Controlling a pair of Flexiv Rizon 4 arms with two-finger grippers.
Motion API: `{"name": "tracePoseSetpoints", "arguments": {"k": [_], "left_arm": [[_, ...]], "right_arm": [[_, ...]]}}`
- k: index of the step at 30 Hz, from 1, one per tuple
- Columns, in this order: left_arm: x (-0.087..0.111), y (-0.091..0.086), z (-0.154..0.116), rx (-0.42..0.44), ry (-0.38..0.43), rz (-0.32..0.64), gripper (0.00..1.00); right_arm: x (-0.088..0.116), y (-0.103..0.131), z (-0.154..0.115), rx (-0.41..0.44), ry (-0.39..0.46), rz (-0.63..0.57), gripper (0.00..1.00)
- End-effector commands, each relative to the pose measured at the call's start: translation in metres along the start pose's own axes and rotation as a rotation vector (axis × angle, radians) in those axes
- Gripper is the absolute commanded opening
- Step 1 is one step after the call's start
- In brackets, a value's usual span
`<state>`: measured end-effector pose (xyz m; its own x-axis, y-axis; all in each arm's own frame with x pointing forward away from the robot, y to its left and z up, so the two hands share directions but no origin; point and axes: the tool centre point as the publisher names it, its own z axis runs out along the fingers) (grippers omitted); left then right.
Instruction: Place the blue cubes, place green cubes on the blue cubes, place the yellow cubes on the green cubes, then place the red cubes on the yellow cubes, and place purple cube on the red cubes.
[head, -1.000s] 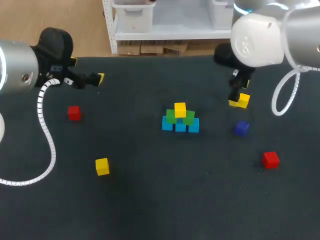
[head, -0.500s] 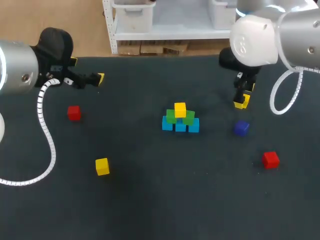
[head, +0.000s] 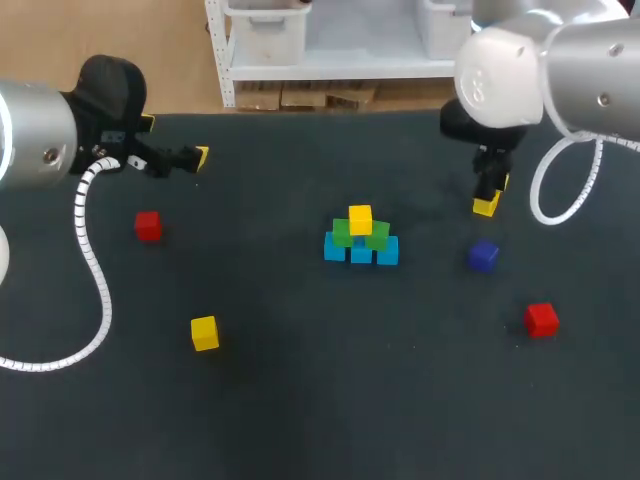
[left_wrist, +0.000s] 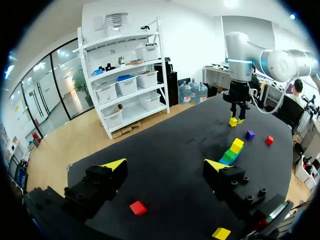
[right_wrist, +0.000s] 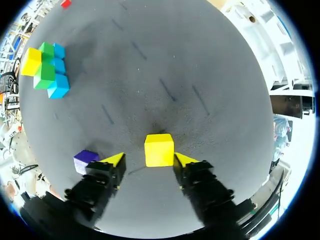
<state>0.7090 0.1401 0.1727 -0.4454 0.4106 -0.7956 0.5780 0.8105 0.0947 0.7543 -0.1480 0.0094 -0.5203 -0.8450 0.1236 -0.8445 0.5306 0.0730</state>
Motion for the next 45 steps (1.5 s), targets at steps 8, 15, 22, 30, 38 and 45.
{"name": "tracePoseSetpoints", "arguments": {"k": [8,15,22,30,38,45], "left_arm": [[0.001,0.002,0.0,0.007,-0.003,0.001,1.0],[0.001,0.002,0.0,0.007,-0.003,0.001,1.0],[0.001,0.002,0.0,0.007,-0.003,0.001,1.0],[0.001,0.002,0.0,0.007,-0.003,0.001,1.0],[0.001,0.002,0.0,0.007,-0.003,0.001,1.0],[0.001,0.002,0.0,0.007,-0.003,0.001,1.0]], "right_arm": [[-0.001,-0.002,0.007,0.008,0.018,0.001,0.47],[-0.001,-0.001,0.009,0.013,0.021,-0.006,0.49],[-0.001,0.0,0.012,0.021,0.028,-0.008,0.0],[-0.001,0.014,-0.011,0.036,-0.03,-0.06,0.0],[-0.008,0.046,-0.054,0.08,-0.095,-0.176,0.0],[-0.019,0.088,-0.076,0.091,-0.146,-0.26,0.0]]}}
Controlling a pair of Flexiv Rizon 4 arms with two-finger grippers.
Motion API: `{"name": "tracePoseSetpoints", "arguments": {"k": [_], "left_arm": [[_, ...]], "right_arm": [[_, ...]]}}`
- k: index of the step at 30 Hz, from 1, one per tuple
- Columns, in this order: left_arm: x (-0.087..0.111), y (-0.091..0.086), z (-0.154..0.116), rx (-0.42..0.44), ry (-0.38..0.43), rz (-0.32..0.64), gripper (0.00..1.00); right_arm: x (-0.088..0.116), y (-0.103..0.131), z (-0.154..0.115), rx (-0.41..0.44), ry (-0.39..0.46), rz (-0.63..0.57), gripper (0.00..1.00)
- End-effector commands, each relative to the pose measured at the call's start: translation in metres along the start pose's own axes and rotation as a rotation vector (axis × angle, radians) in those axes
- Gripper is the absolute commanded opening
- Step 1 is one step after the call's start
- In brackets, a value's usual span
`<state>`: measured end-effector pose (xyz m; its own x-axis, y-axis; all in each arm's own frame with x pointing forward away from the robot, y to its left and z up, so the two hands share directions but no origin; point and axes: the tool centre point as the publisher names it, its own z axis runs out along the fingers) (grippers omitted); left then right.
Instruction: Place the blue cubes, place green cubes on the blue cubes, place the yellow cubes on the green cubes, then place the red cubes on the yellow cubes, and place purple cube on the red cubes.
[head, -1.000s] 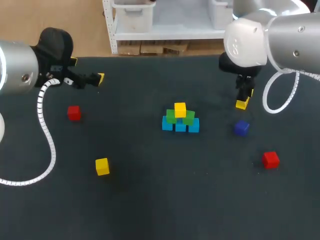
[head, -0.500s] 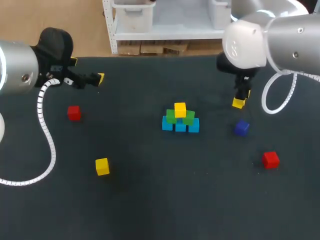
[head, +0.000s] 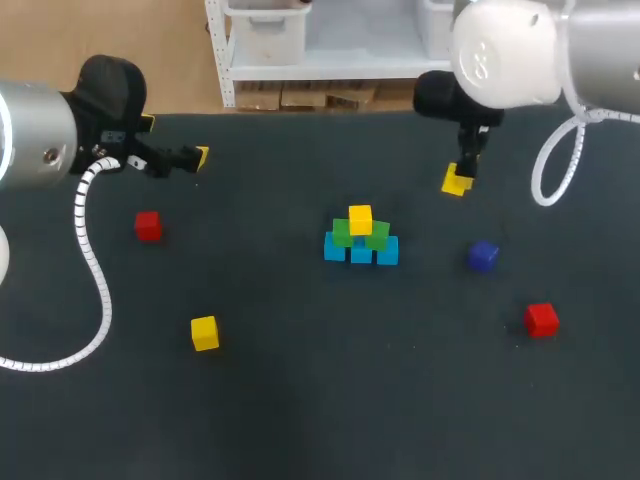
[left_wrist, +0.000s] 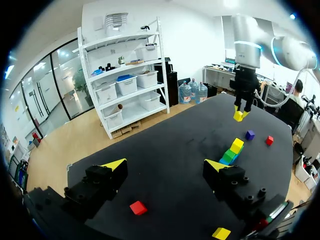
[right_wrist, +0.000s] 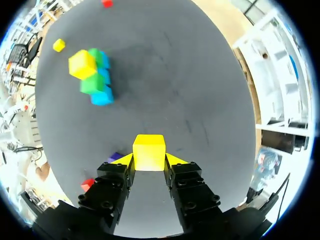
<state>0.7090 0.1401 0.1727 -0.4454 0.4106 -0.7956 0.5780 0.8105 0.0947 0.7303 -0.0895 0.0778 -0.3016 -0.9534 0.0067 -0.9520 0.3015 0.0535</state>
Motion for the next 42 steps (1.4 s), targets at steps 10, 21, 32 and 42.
{"name": "tracePoseSetpoints", "arguments": {"k": [10,21,32,42], "left_arm": [[0.001,0.002,0.0,0.007,-0.003,0.001,1.0],[0.001,0.002,0.0,0.007,-0.003,0.001,1.0],[0.001,0.002,0.0,0.007,-0.003,0.001,1.0],[0.001,0.002,0.0,0.007,-0.003,0.001,1.0]], "right_arm": [[-0.027,0.071,-0.008,0.068,-0.058,-0.065,0.0],[-0.051,0.089,-0.006,0.073,-0.022,-0.164,0.0],[-0.069,0.078,-0.008,0.089,0.033,-0.248,0.0],[-0.08,0.074,0.002,0.073,0.062,-0.28,0.0]]}}
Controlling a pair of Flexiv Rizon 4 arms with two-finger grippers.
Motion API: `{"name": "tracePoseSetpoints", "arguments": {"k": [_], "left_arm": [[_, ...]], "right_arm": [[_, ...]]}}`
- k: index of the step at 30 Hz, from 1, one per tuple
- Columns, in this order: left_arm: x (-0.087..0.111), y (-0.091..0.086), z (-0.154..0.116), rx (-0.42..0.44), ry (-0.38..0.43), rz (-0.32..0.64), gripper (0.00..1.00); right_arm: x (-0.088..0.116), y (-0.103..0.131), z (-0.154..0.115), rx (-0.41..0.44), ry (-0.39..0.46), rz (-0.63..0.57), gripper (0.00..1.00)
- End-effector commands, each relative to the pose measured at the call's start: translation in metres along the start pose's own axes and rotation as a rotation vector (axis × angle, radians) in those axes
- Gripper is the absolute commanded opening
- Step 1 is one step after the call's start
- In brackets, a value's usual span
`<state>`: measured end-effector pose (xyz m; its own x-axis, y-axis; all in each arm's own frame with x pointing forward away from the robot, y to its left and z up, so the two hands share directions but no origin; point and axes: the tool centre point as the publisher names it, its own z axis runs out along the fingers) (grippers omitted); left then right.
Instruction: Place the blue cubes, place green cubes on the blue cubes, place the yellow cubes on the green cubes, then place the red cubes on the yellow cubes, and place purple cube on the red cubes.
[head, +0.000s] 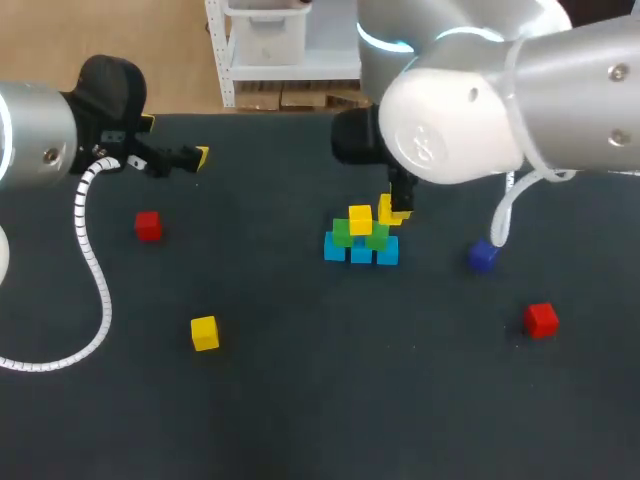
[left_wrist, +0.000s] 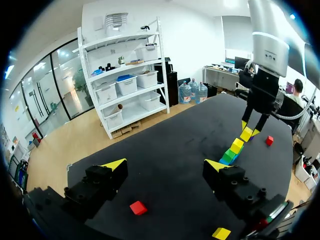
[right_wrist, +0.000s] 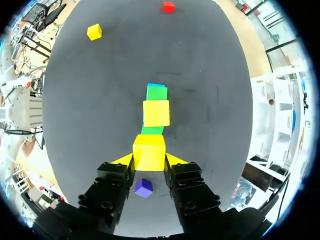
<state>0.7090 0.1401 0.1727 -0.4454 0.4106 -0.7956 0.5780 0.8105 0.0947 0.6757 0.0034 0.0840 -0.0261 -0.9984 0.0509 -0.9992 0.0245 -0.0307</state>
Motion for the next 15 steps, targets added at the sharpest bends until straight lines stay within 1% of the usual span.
{"name": "tracePoseSetpoints", "arguments": {"k": [1,15], "left_arm": [[0.0007,0.0016,-0.0002,0.007,-0.003,0.001,1.0],[0.0007,0.0016,-0.0002,0.007,-0.003,0.001,1.0]], "right_arm": [[-0.0064,-0.0092,0.0059,-0.021,0.017,0.0,0.0],[-0.0046,-0.0058,0.011,-0.022,0.036,0.003,0.0]]}}
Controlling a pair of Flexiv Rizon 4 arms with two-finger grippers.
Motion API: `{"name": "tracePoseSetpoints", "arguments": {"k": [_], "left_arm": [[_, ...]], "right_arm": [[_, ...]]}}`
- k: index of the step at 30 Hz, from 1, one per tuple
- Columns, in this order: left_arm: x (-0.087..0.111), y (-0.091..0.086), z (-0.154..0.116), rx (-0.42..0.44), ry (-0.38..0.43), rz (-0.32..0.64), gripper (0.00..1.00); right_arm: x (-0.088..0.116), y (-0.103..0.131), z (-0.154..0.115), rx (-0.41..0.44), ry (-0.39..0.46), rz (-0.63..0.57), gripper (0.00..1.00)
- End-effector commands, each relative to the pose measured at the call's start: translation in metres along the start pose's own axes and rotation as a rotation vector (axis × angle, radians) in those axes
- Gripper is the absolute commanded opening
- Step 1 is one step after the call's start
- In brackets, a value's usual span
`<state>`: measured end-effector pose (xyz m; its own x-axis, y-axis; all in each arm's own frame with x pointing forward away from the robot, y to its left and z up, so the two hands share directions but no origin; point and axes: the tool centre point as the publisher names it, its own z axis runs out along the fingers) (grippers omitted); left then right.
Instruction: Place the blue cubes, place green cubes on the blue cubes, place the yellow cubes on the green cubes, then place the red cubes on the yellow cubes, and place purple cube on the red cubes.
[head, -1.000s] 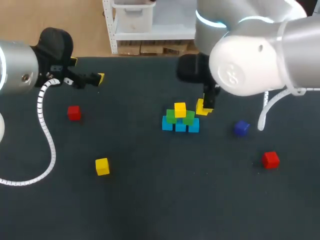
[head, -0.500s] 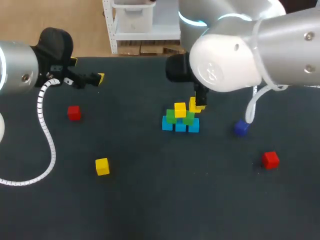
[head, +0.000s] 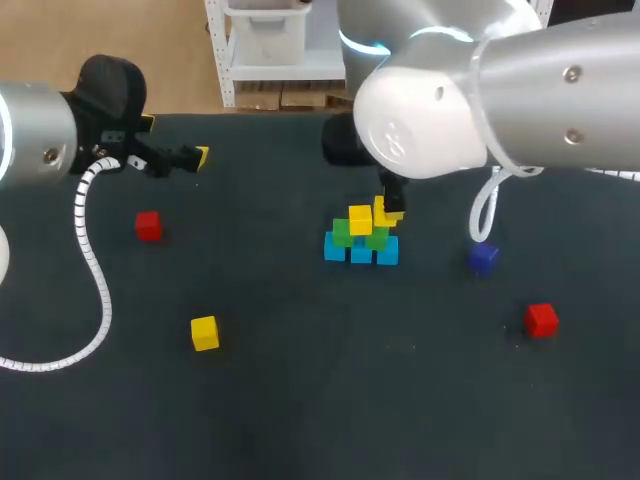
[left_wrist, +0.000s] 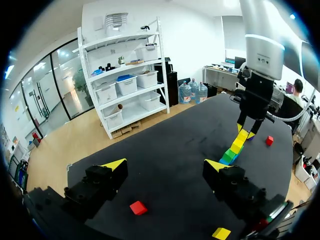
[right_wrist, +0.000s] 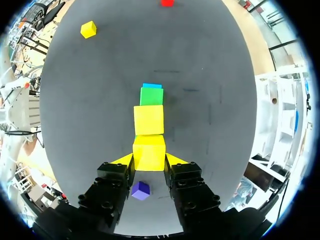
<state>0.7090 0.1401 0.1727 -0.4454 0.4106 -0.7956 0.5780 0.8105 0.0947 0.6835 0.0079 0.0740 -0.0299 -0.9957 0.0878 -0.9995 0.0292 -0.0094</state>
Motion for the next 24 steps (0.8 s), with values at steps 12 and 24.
{"name": "tracePoseSetpoints", "arguments": {"k": [12,24], "left_arm": [[0.0007,0.0016,-0.0002,0.007,-0.003,0.001,1.0],[0.0007,0.0016,-0.0002,0.007,-0.003,0.001,1.0]], "right_arm": [[0.0001,0.0037,0.0046,0.003,0.011,0.009,0.0],[-0.0019,0.0043,0.0055,0.006,0.012,0.002,0.05]]}}
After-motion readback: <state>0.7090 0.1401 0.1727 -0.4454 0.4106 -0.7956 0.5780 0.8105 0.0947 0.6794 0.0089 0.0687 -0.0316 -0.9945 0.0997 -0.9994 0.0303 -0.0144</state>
